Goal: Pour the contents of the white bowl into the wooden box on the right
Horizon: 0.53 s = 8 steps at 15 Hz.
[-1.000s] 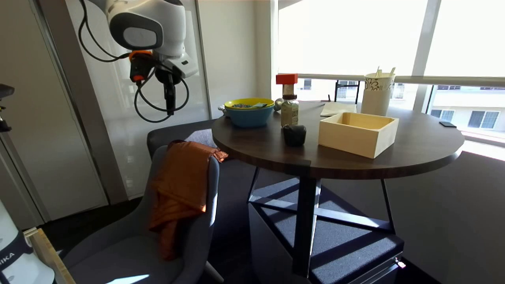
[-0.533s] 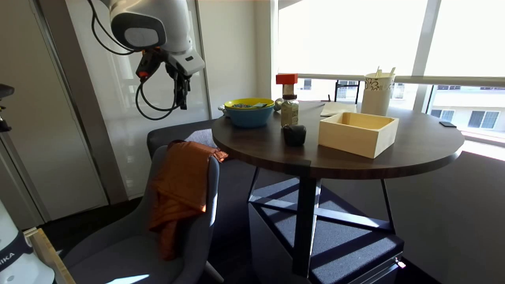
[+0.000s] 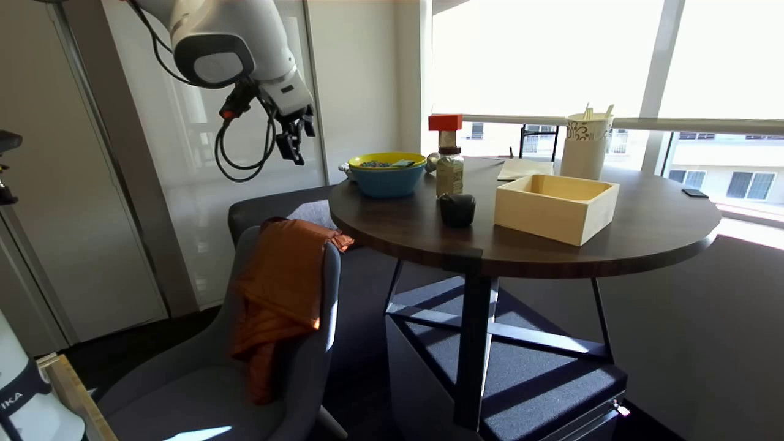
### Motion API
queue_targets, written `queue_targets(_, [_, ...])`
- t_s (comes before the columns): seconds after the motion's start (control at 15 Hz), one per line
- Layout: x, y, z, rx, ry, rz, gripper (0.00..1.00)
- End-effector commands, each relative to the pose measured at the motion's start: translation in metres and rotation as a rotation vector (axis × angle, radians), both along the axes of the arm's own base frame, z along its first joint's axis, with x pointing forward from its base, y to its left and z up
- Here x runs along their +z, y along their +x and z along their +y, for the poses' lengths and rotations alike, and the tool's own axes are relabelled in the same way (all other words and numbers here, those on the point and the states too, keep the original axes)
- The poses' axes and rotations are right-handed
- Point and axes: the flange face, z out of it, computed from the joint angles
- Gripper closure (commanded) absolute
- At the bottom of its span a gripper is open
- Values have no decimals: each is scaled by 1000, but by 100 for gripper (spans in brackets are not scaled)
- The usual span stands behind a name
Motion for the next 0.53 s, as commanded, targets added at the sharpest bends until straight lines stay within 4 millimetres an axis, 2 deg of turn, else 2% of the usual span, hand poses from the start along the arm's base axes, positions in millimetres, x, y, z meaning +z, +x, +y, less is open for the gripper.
queue_targets(0.0, [-11,14,14,-169,-28,-15,0])
queue_targets(0.27, [-30,27,6,-333,-73,-14,8])
queue_targets(0.47, [-35,37,-1,-403,-90,1,15])
